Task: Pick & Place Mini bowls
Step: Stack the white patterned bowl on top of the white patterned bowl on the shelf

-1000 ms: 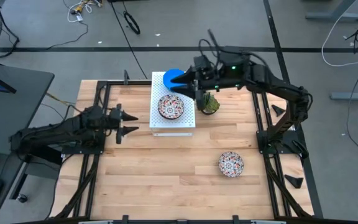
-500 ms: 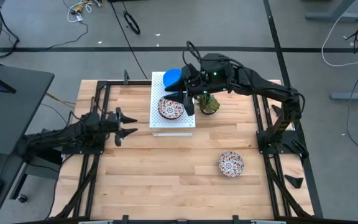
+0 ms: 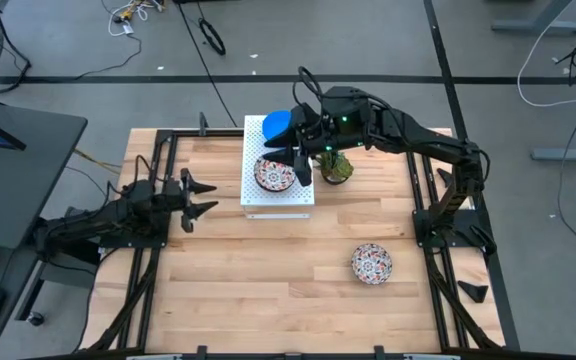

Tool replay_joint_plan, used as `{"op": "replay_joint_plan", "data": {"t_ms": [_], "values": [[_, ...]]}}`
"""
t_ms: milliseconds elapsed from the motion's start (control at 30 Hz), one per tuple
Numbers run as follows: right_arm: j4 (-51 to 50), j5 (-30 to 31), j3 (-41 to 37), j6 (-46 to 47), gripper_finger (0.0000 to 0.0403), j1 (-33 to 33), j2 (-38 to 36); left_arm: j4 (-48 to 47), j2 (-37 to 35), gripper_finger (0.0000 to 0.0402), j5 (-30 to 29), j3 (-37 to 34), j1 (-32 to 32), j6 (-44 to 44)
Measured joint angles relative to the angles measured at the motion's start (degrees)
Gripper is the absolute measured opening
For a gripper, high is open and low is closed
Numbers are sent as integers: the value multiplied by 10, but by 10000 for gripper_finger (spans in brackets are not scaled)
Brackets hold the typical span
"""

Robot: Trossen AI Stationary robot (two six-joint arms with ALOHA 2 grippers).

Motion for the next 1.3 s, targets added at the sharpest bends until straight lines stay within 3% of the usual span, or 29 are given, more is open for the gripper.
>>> {"op": "replay_joint_plan", "data": {"t_ms": [400, 733, 867, 1000, 1300], "values": [[-48, -1, 0, 56, 163, 5, 0, 16, 0, 220, -1, -2, 0, -18], [-330, 6, 0, 94, 217, 5, 0, 25, 0, 220, 0, -2, 0, -20], [-441, 36, 0, 160, 218, 6, 0, 27, 0, 220, 0, -2, 0, -20], [-532, 66, 0, 169, 212, 6, 0, 27, 0, 220, -1, -2, 0, -20], [-525, 60, -78, 181, 193, 14, -13, 28, 0, 220, -1, -2, 0, -20]]}}
